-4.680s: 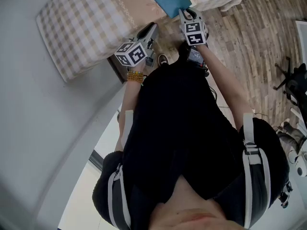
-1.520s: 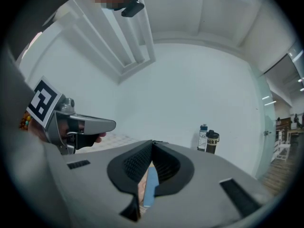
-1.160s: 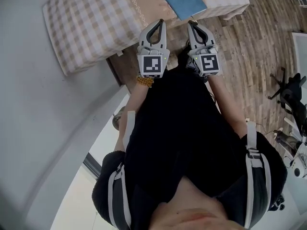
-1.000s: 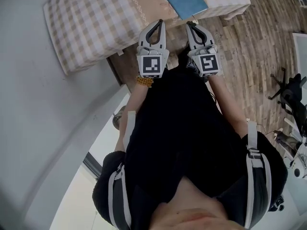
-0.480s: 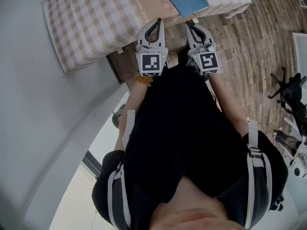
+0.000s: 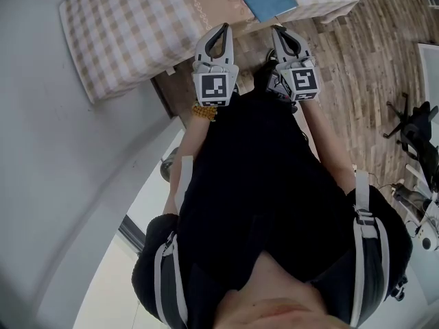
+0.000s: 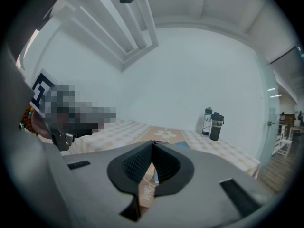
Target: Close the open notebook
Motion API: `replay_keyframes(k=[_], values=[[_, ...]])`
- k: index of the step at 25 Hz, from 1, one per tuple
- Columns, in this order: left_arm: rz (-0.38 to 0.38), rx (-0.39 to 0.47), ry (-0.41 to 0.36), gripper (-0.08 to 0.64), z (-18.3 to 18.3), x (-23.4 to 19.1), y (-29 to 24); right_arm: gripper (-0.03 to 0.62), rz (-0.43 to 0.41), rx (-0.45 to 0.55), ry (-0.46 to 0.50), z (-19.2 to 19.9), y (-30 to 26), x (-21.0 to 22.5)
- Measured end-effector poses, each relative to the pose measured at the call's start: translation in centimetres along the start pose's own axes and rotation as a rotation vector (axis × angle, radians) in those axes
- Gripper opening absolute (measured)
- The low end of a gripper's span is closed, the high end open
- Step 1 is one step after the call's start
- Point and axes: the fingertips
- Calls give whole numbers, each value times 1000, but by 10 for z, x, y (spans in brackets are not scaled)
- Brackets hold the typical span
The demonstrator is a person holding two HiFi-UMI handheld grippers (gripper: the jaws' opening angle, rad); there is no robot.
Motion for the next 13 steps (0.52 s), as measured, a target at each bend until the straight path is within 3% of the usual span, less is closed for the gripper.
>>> replay_keyframes(k=[13], values=[[-4,-20,9,0,5,-2,-12,4,13,-37,-21,15,-9,25]])
Point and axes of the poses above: the fingertips, and each gripper's own axes: y backward along the fingers, x to its right, z out of its underside, and after that the axes turned 6 degrees about -x, right-handed
